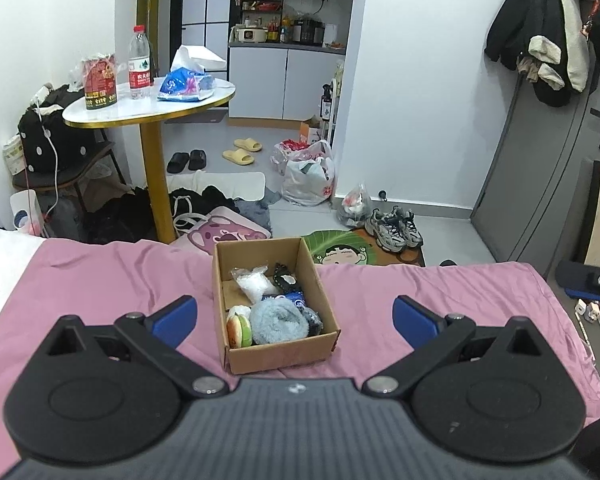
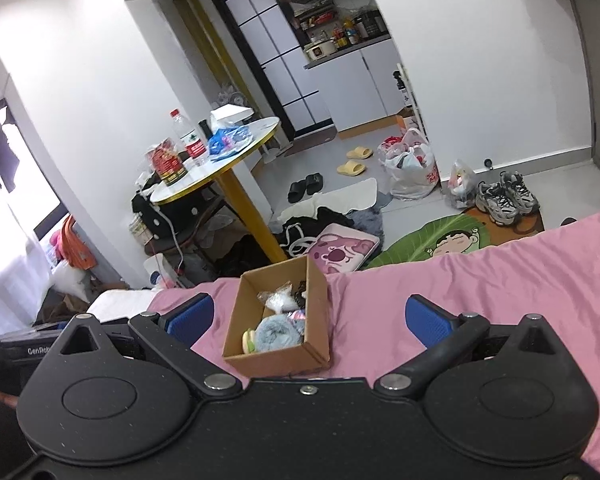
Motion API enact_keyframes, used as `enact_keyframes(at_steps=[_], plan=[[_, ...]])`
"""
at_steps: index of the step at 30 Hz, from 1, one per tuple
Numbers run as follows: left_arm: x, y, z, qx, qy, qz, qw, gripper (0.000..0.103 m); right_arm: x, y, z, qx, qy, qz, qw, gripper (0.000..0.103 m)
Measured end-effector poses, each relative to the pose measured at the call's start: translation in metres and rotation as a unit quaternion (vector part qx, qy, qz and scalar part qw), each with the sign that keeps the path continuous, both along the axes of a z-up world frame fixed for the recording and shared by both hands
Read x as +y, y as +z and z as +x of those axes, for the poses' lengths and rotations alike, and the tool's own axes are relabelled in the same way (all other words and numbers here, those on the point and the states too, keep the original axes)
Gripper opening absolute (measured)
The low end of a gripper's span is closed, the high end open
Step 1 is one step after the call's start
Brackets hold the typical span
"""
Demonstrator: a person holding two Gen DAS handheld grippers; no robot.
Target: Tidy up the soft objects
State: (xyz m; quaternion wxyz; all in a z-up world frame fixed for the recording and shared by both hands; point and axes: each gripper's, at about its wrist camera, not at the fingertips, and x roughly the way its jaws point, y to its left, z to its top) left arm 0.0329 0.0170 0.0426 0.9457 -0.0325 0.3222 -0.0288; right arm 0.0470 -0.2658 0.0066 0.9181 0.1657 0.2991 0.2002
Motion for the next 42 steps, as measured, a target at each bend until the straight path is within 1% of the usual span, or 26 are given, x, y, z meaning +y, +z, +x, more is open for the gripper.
enact_keyframes(at_steps=[2, 5, 7, 9, 12, 17, 23, 30, 35, 40, 42], plan=[[-0.001, 0.001, -0.006, -0.004, -0.001, -0.004, 1.0000, 0.103, 0.000, -0.001, -0.006, -0.003, 0.005, -0.007, 1.000, 0.103], [-0.003, 0.002, -0.016, -0.016, 0.002, -0.012, 0.9998, 0.103, -0.003, -0.003, -0.012, -0.003, 0.003, -0.005, 1.000, 0.103], [-0.004, 0.002, -0.021, -0.018, 0.006, -0.014, 0.9997, 0.103, -0.002, -0.004, -0.015, -0.004, 0.002, -0.013, 1.000, 0.103], [-0.006, 0.002, -0.025, -0.019, 0.004, -0.016, 0.9997, 0.103, -0.002, -0.004, -0.018, -0.005, 0.000, -0.010, 1.000, 0.103], [-0.009, 0.001, -0.030, -0.020, 0.000, -0.009, 0.9998, 0.103, 0.000, -0.006, -0.023, -0.003, 0.001, -0.009, 1.000, 0.103], [-0.008, 0.000, -0.034, -0.022, -0.007, -0.017, 0.9996, 0.103, 0.003, -0.005, -0.032, -0.008, 0.000, -0.018, 1.000, 0.103], [-0.008, -0.005, -0.041, -0.023, -0.013, -0.037, 0.9989, 0.103, 0.004, -0.003, -0.038, -0.011, -0.001, -0.029, 1.000, 0.103], [-0.016, -0.006, -0.047, -0.027, -0.029, -0.044, 0.9982, 0.103, 0.011, 0.004, -0.047, -0.033, 0.007, -0.050, 0.998, 0.103], [-0.019, -0.006, -0.051, -0.034, -0.024, -0.033, 0.9986, 0.103, 0.012, 0.003, -0.048, -0.028, 0.008, -0.047, 0.998, 0.103], [-0.024, -0.003, -0.057, -0.050, -0.015, -0.009, 0.9986, 0.103, 0.012, 0.002, -0.048, -0.028, 0.009, -0.048, 0.998, 0.103], [-0.024, -0.003, -0.056, -0.047, -0.016, -0.014, 0.9987, 0.103, 0.013, 0.002, -0.048, -0.028, 0.009, -0.048, 0.998, 0.103]])
